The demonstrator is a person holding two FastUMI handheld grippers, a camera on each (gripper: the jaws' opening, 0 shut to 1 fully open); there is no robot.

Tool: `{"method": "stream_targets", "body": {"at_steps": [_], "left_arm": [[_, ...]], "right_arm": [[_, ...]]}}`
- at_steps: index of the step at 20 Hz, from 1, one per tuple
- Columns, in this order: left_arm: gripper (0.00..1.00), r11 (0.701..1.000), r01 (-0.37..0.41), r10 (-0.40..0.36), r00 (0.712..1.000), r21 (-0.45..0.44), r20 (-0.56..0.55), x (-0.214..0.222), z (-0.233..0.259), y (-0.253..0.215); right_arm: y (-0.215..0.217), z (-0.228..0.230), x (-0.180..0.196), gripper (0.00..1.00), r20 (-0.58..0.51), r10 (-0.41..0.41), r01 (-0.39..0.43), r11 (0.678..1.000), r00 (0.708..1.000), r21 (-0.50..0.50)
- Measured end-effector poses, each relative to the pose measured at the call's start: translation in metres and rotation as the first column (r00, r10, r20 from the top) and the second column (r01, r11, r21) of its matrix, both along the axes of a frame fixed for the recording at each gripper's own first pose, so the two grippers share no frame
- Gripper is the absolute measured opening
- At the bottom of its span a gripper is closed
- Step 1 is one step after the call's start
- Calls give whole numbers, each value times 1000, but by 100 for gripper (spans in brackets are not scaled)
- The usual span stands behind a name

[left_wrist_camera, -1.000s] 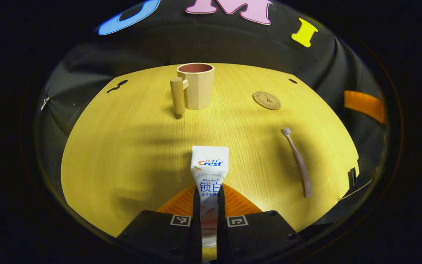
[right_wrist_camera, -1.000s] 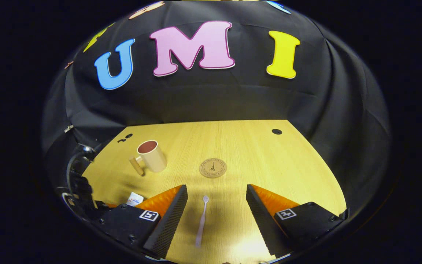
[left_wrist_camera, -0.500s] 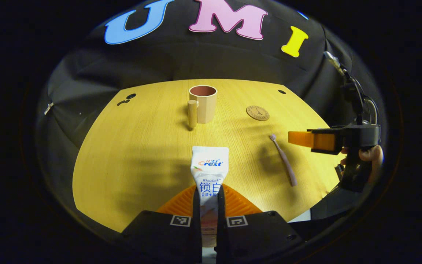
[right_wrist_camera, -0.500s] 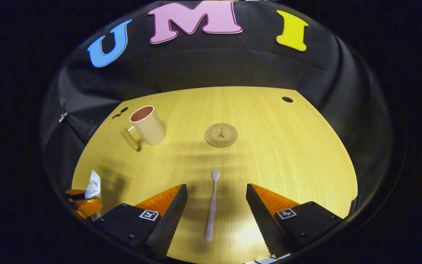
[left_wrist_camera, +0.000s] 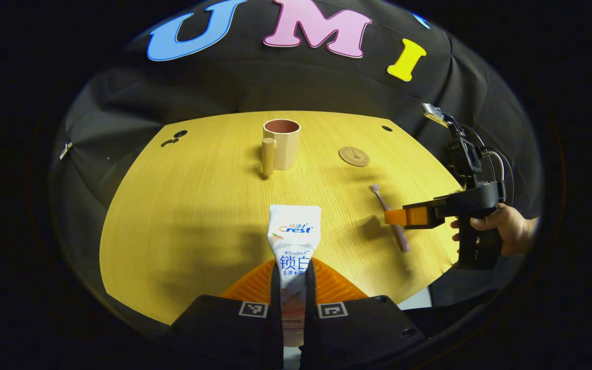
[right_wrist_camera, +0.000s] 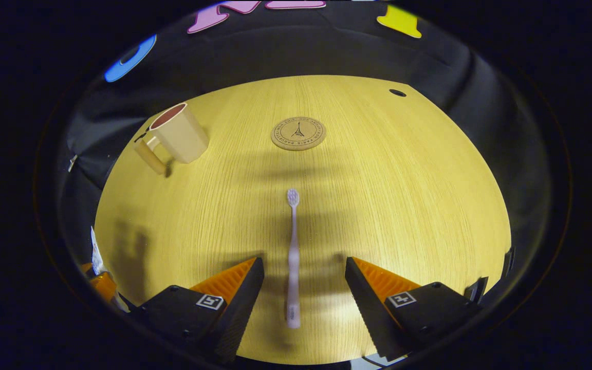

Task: Put the toothbrush and toothpaste on the desktop into the cup, then pick up the cup and place it on the coaster on the desktop.

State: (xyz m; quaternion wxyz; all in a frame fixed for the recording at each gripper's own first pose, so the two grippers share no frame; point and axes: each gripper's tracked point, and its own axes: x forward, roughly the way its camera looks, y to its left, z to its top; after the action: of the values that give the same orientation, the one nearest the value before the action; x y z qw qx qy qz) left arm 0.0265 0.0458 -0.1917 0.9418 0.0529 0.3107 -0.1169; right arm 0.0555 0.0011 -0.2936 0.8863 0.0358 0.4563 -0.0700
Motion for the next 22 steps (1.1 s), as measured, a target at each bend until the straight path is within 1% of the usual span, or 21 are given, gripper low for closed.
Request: {"method": "stream_targets", "body": {"at_steps": [3,5,6,7,8,9,10,11,12,13,15,16,17,18,19,20,22], "left_arm": [[20,1000,13,-13,1000,1,-3,-1,-4,3],[21,1000,16,-16,1000,-6,-2,0,-4,3],[21,1000,15,-15,1000,-14,-5,-1,-3,3],[21,1000,13,-14,1000,-23,-3,-1,-4,4],[21,999,11,-11,1000,-30,0,0,-2,4],[21,999,8,-8,1000,-33,1,-1,-2,4],[20,999,6,-5,1000,-34,0,-1,-2,5],[21,999,3,-3,1000,-32,-2,-1,-5,4],[21,1000,-2,2,1000,-30,-5,-1,-6,5],[21,999,-8,7,1000,-31,-10,-1,-8,5],[21,999,-16,16,1000,-39,-19,-1,-8,4],[21,999,-21,21,1000,-42,-21,-1,-8,4],[21,999,-27,26,999,-45,-24,-1,-8,3],[21,998,-31,30,999,-49,-28,-1,-8,3],[21,998,-37,35,999,-55,-37,-1,-11,3],[21,997,-43,40,998,-65,-49,-1,-14,3],[20,994,-59,53,996,-90,-68,0,-15,2]], "right_arm": [[7,-8,-1,97,-36,9,-8,1000,999,5],[13,-13,-1,91,-57,12,-11,1000,998,5],[13,-15,-4,83,-79,17,-18,1000,997,-11],[15,-16,0,78,-67,33,-35,999,997,-25],[20,-15,-2,75,-83,50,-52,998,995,-24],[22,-15,1,59,-80,62,-65,997,995,-29],[25,-14,0,51,-87,68,-70,997,994,-22],[25,-14,2,59,-91,58,-60,998,994,-23],[23,-15,2,65,-98,41,-43,999,994,-19],[20,-19,6,53,-96,24,-26,999,995,-19],[17,-13,5,23,-93,-31,31,1000,995,-6],[17,-14,7,16,-92,-42,43,999,995,2],[15,-11,8,16,-81,-46,46,999,996,-6],[14,-15,6,10,-90,-45,46,999,995,0],[15,-13,7,22,-84,-34,34,999,996,-1],[16,-14,6,8,-88,-14,15,1000,996,1],[16,-13,5,8,-93,21,-19,1000,995,18]]}}
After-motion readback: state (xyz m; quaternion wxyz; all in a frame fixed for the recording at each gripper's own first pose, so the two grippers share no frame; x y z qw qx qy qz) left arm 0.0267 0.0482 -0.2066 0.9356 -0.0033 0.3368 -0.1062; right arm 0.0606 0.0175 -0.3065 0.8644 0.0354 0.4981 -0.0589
